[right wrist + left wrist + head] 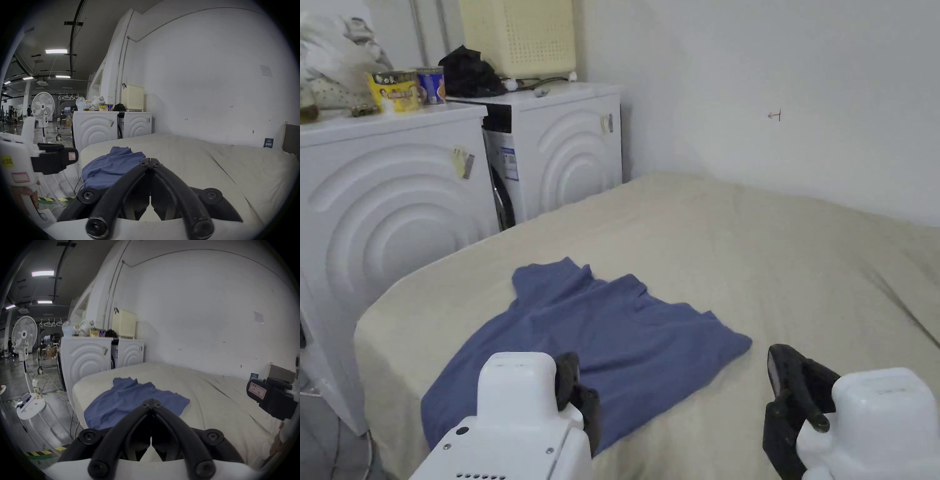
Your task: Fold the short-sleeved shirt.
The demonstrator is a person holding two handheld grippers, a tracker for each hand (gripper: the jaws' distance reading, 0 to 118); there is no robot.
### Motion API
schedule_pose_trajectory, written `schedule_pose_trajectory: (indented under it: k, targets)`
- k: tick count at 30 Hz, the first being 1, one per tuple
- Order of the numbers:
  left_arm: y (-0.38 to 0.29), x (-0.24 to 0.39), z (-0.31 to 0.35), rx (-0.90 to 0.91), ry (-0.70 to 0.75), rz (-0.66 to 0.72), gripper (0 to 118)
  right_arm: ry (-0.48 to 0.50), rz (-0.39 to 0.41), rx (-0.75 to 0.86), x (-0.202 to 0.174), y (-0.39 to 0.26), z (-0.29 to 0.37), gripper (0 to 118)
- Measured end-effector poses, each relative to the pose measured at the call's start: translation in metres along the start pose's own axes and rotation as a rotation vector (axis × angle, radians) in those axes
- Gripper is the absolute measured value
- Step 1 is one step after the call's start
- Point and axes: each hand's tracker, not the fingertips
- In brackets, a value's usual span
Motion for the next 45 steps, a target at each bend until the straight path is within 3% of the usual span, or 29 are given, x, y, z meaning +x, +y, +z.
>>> schedule_pose_trajectory:
  k: [9, 20, 21, 23, 24, 30, 34, 36, 45]
  targets:
    - [-0.05, -0.02, -0.131, -0.335, 0.02, -0.008, 0, -0.028, 0.013, -0.158, 0.014, -0.038, -0.041, 0]
    - [-0.044, -0.029, -0.234, -0.461, 0.035, -0.106, 0, -0.021, 0.001, -0.267, 0.027, -0.062, -0.091, 0]
    - [-0.042, -0.03, -0.238, -0.477, 0.048, -0.123, 14, -0.022, 0.001, -0.27, 0.027, -0.063, -0.092, 0]
    - [-0.039, -0.032, -0.247, -0.499, 0.068, -0.132, 90, -0.019, -0.007, -0.279, 0.029, -0.065, -0.094, 0]
    - [-0.039, -0.033, -0.253, -0.544, 0.083, -0.127, 109, -0.019, -0.011, -0.282, 0.03, -0.065, -0.095, 0]
    - [-0.034, -0.039, -0.277, -0.539, 0.026, -0.06, 108, -0.024, -0.03, -0.287, 0.035, -0.065, -0.094, 0]
    - [-0.06, -0.037, -0.303, -0.678, 0.026, -0.091, 108, -0.023, -0.025, -0.294, 0.036, -0.067, -0.096, 0]
    - [-0.064, -0.04, -0.299, -0.576, 0.035, -0.027, 108, -0.022, -0.022, -0.3, 0.037, -0.067, -0.096, 0]
    - [-0.058, -0.037, -0.303, -0.646, 0.042, -0.037, 108, -0.013, -0.034, -0.318, 0.036, -0.07, -0.095, 0]
